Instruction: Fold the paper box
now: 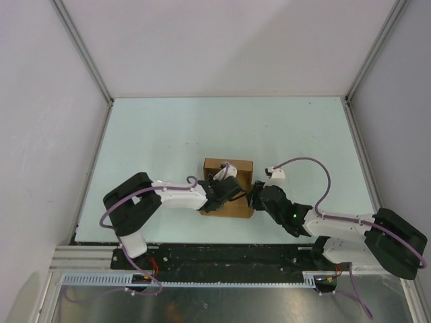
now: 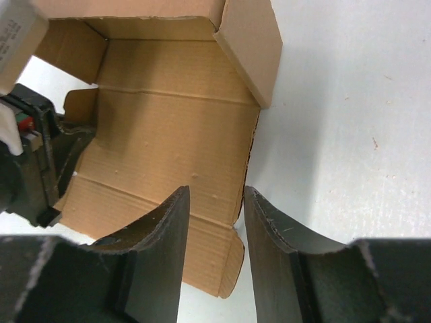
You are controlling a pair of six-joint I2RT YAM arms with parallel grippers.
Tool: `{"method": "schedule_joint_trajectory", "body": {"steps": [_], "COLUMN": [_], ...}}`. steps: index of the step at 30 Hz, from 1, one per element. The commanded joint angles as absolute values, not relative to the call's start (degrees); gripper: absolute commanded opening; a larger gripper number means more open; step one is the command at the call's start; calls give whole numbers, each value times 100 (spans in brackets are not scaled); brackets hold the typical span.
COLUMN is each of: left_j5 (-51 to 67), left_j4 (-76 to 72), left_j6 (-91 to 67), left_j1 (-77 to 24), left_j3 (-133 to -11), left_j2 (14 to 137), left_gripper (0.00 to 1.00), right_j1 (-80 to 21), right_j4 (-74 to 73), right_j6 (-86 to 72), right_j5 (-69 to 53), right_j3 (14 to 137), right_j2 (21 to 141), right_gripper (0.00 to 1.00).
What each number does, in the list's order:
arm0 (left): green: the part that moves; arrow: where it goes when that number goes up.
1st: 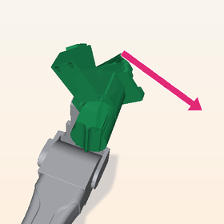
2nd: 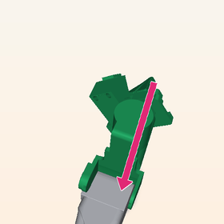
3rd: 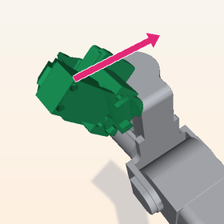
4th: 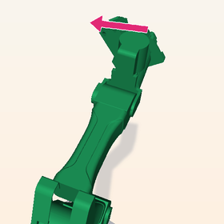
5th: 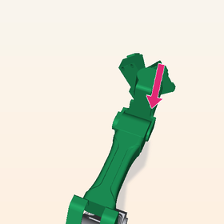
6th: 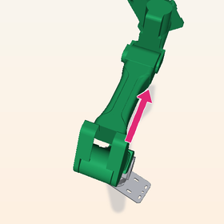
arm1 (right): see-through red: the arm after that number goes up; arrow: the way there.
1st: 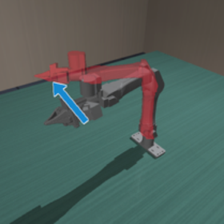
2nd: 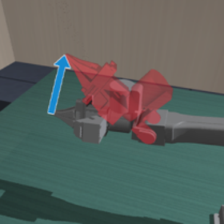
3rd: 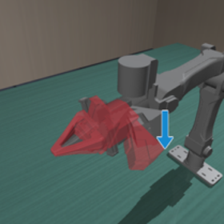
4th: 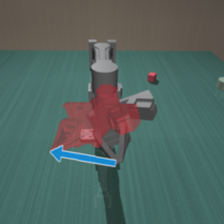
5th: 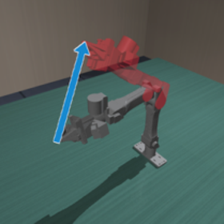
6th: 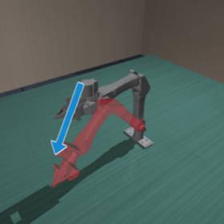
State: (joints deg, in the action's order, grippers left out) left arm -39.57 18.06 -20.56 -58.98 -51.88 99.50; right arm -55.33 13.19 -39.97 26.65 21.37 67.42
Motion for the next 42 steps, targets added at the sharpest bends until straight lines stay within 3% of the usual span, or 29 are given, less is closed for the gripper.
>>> {"method": "schedule_joint_trajectory", "body": {"steps": [1, 13, 33, 36, 42], "left_j5": [-4245, -4658, -4720, -4728, -4755], "left_j4": [2012, 2267, 2487, 2566, 2716], "left_j6": [-2408, -2733, -3023, -3015, -2980], "left_j1": [-6029, -6293, -6434, -6434, -6434], "left_j3": [-5405, -5739, -5889, -5897, -5854], "left_j2": [10221, 10872, 11162, 11031, 10180], "left_gripper": [22, 20, 19, 20, 33], "right_j1": [-5370, -5045, -4676, -4641, -4597], "right_j4": [1960, 1784, 1564, 1564, 1459], "right_j6": [-4350, -4956, -5045, -5036, -4922], "right_j5": [2277, 2022, 1854, 1802, 1784], "right_j3": [1873, 1582, 1169, 1169, 1178], "right_j2": [6364, 5704, 4992, 4948, 4861], "right_gripper": [44, 50, 51, 51, 53]}}
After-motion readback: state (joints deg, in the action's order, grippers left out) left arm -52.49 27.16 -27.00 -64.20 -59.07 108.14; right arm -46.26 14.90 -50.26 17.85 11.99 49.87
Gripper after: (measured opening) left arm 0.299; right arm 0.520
